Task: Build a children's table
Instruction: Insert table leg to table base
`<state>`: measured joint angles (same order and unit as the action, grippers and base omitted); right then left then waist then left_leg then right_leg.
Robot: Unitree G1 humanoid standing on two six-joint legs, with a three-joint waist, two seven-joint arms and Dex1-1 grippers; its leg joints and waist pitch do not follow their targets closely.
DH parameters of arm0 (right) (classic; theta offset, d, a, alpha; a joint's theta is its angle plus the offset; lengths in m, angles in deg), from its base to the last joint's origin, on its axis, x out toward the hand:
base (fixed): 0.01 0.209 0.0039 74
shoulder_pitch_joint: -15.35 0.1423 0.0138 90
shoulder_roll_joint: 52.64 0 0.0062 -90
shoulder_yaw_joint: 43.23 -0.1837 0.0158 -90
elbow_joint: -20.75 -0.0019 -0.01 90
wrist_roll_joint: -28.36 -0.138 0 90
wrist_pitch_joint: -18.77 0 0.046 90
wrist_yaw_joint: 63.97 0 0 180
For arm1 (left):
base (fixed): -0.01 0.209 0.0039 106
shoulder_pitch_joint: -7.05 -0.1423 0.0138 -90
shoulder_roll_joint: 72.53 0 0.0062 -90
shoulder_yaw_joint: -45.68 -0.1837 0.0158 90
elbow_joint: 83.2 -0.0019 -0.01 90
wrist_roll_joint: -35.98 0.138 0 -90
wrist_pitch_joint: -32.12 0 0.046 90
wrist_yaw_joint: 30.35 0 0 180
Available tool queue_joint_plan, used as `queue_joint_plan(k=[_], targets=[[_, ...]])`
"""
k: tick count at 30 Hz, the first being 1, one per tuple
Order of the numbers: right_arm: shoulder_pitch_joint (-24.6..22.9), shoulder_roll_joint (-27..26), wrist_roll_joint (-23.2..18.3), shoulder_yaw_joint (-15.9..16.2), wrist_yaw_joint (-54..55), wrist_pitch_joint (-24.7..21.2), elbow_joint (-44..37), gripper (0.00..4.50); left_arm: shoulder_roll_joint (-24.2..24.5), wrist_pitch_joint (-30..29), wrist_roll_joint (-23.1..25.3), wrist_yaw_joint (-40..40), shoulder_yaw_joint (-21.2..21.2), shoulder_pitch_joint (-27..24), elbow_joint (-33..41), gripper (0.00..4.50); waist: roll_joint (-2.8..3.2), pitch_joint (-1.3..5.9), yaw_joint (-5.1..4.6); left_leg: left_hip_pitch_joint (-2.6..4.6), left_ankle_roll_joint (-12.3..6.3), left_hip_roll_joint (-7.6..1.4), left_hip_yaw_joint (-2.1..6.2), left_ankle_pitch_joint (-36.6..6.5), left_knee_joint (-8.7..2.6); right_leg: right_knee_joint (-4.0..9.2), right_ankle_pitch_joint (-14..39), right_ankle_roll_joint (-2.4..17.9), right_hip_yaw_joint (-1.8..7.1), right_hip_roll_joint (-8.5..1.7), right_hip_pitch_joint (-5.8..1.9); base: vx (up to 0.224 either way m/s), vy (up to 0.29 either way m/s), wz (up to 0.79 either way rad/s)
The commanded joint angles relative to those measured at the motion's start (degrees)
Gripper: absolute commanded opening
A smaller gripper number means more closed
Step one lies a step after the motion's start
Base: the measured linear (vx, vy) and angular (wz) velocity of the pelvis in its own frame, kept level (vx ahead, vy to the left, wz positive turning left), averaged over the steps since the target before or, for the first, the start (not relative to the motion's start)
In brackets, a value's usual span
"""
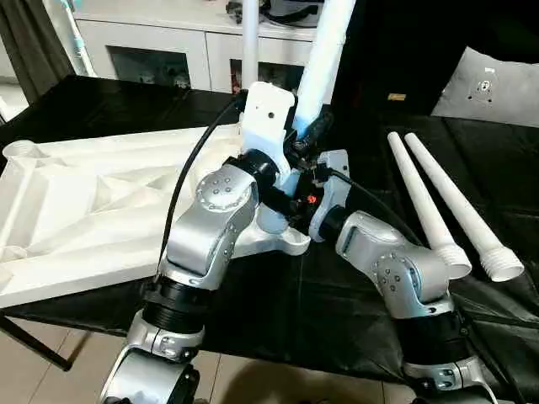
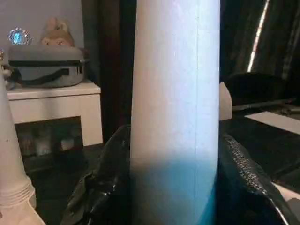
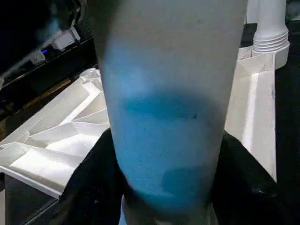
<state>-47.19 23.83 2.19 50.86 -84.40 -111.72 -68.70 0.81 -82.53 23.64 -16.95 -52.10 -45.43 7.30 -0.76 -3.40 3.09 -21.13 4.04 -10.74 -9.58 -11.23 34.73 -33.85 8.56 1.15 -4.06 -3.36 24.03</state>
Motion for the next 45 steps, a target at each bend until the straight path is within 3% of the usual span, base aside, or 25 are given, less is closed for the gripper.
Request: queue_joint_plan(k=[1,3,4,7,10,14,15,18,21,22,23,24,26,30,34,35,36,38,39,40,41,42,45], targets=[[0.72,0.6,0.51,-2.57,1.3,0.68,1.6,2.0,-0.89,0.42,-2.75,1.5,0.51,-0.34,3.1,2.53,-0.48,4.23,0.01,-0.06,-0.79,-1.42,0.23,-7.2,-3.68,4.42,19.85,4.4,2.49,-3.88,-3.56,0.0,0.0,0.0],[0.62,0.74,0.49,-2.52,1.16,0.61,1.55,1.97,-0.93,0.02,-3.92,2.47,0.84,-0.46,3.47,2.59,-0.48,4.23,0.02,-0.05,-0.64,-1.56,0.23,-7.32,-3.71,4.36,19.67,5.02,2.53,-3.87,-3.52,0.0,0.0,0.0],[0.47,1.05,0.45,-2.5,0.92,0.42,1.54,1.93,-1.04,-1.12,-5.97,4.2,1.37,-0.56,4.16,2.88,-0.6,4.19,0.04,-0.04,-0.65,-1.47,0.17,-7.49,-3.7,4.32,19.35,5.17,2.49,-3.8,-3.54,0.0,0.0,0.0],[0.23,1.37,0.22,-2.99,0.58,0.37,1.55,1.93,-1.48,-2.81,-10.1,7.58,2.22,-0.64,5.82,2.95,-0.55,4.16,0.1,0.01,-0.69,-1.42,0.14,-7.89,-3.69,4.47,20.92,4.65,2.46,-3.85,-3.54,0.0,0.0,0.0],[0.11,1.76,1.26,-2.57,0.01,2.8,1.56,1.93,-1.41,-3.58,-12.08,8.97,2.62,-0.85,6.94,3.38,-0.46,4.11,0.1,-0.02,-0.62,-1.54,0.16,-7.98,-3.73,4.51,21.05,4.51,2.45,-3.83,-3.42,0.0,0.0,0.0],[-0.06,3.4,1.15,-2.48,-1.04,1.58,1.08,1.93,-1.42,-2.63,-14.65,8.2,6.54,-0.09,6.47,3.5,-0.44,4.09,-0.06,0.01,-0.6,-1.41,0.19,-8.1,-3.72,4.59,21.67,3.7,2.35,-3.62,-3.56,0.0,0.0,0.0],[-0.25,4.09,0.21,-2.62,-2.57,1.06,0.63,1.93,-1.45,-2.76,-15.99,7.69,8.4,0.44,6.18,3.75,-0.47,4.15,-0.07,-0.02,-0.67,-1.34,0.15,-8.06,-3.64,4.55,21.46,3.6,2.34,-3.59,-3.63,0.0,0.0,0.0],[-0.64,5.85,-2.22,-3.44,-6.11,-0.53,-0.57,1.93,-0.65,-2.78,-18.18,6.69,12.4,1.82,5.41,3.96,-0.46,4.18,-0.02,-0.03,-1.36,-1.23,0.16,-7.72,-3.56,4.52,20.42,3.58,2.29,-3.45,-3.8,0.0,0.0,0.0],[-0.46,6.91,-5.85,-6.17,-8.27,-2.91,-1.02,1.93,1.12,-3.44,-19.88,5.78,15.93,3.03,4.04,4.19,-0.47,4.31,0.06,0.16,-1.84,-1.19,0.15,-7.07,-3.49,4.36,19.84,3.88,2.31,-3.43,-3.76,0.0,0.0,0.0],[-0.17,7.92,-9.71,-8.62,-10.7,-5.53,-1.08,1.93,2.83,-4.31,-19.96,4.14,18.16,3.87,2.09,4.28,-0.64,4.36,0.07,0.1,-2.23,-1.23,0.14,-6.33,-3.44,4.16,18.16,4.41,2.3,-3.25,-3.83,0.0,0.0,0.0],[-0.2,8.61,-10.99,-9.14,-12.28,-6.03,-1.28,1.93,3.92,-4.35,-18.42,3.2,18.3,4.06,0.94,4.33,-0.53,4.38,0.23,0.13,-2.33,-1.28,0.24,-5.93,-3.45,4.03,17.79,4.46,2.28,-3.37,-3.85,0.0,0.0,0.0],[-0.35,9.77,-13.23,-9.87,-15.34,-6.59,-1.74,1.93,6.13,-4.1,-14.66,2.02,17.62,4.28,-1.48,4.4,-0.57,4.35,0.28,0.07,-2.55,-1.21,0.19,-6.03,-3.4,4.1,18.09,4.17,2.23,-3.26,-3.88,0.0,0.0,0.0],[-0.55,10.69,-13.29,-9.4,-17.29,-5.91,-2.12,1.92,6.97,-4.01,-13.43,2.43,16.87,4.28,-2.2,4.5,-0.62,4.43,0.54,0.13,-2.73,-1.31,0.21,-5.2,-3.43,4.2,19.18,3.18,2.22,-3.42,-3.84,0.0,0.0,0.0],[-1.07,12.98,-12.7,-7.42,-21.83,-4.18,-3.2,1.92,8.81,-7.18,-8.78,2.85,11.47,4.49,-4.91,4.5,-0.64,4.5,0.8,0.22,-2.72,-1.61,0.19,-4.11,-3.34,3.87,17.67,5.06,2.37,-3.76,-3.64,0.0,0.0,0.0],[-1.56,13.07,-13.48,-6.38,-23.78,-4.02,-4.42,1.92,6.48,-7.63,-10.88,4.96,8.28,6.58,-5.61,4.5,-0.75,4.57,1.37,0.13,-2.82,-1.66,0.14,-3.81,-3.35,3.65,16.25,7.19,2.46,-4.0,-3.85,0.0,0.0,0.0],[-1.58,13.17,-13.28,-6.05,-23.82,-3.89,-4.35,1.92,5.95,-7.32,-11.43,5.58,8.03,7.08,-5.41,4.5,-0.51,4.54,1.49,0.13,-2.75,-1.65,0.15,-3.83,-3.34,3.69,16.25,7.45,2.47,-4.03,-3.81,0.0,0.0,0.0],[-1.69,13.24,-12.73,-5.56,-23.56,-3.63,-4.24,1.92,5.24,-7.57,-12.52,6.3,7.89,7.58,-4.78,4.5,-0.73,4.52,1.56,0.12,-2.66,-1.65,0.1,-4.25,-3.33,3.83,16.55,7.61,2.45,-4.04,-3.82,0.0,0.0,0.0],[-1.75,13.32,-12.34,-5.23,-23.48,-3.43,-4.11,1.92,4.69,-7.8,-13.06,6.87,7.9,7.93,-4.41,4.5,-0.86,4.4,1.78,0.09,-2.39,-1.59,0.08,-4.9,-3.37,3.97,18.07,7.43,2.43,-4.09,-3.85,0.0,0.0,0.0],[-1.7,13.59,-11.51,-4.72,-23.56,-2.94,-3.7,1.92,4.22,-8.04,-13.38,7.67,7.84,8.34,-4.12,4.5,-0.58,4.38,1.98,0.15,-2.16,-1.54,0.1,-5.24,-3.35,4.08,19.44,6.95,2.41,-4.17,-3.85,0.0,0.0,0.0],[-1.91,14.12,-9.23,-3.28,-23.54,-1.75,-3.11,1.92,3.73,-8.74,-14.69,10.58,6.25,8.67,-1.93,4.5,-0.79,4.3,1.8,-0.07,-1.98,-1.51,0.13,-5.23,-3.38,4.19,20.04,6.32,2.31,-4.03,-3.91,0.0,0.0,0.0],[-1.93,14.14,-9.07,-3.18,-23.53,-1.68,-3.08,1.92,3.71,-8.78,-14.8,10.85,6.07,8.68,-1.72,4.5,-0.51,4.28,1.87,-0.05,-1.83,-1.52,0.19,-5.35,-3.4,4.27,20.64,6.03,2.28,-4.09,-3.91,0.0,0.0,0.0],[-2.05,14.21,-8.26,-2.75,-23.43,-1.3,-2.93,1.92,3.63,-9.01,-15.44,12.26,5.11,8.67,-0.57,4.5,-0.68,4.33,1.81,-0.03,-1.7,-1.44,0.09,-5.44,-3.32,4.37,21.34,5.54,2.33,-4.04,-3.83,0.0,0.0,0.0],[-2.25,14.23,-7.15,-2.18,-23.06,-0.68,-2.81,1.92,4.04,-9.48,-15.91,14.91,2.66,8.16,1.67,4.5,-0.35,4.42,1.86,0.08,-1.86,-1.56,0.21,-5.29,-3.36,4.25,20.66,5.61,2.3,-3.94,-3.72,0.0,0.0,0.0]])
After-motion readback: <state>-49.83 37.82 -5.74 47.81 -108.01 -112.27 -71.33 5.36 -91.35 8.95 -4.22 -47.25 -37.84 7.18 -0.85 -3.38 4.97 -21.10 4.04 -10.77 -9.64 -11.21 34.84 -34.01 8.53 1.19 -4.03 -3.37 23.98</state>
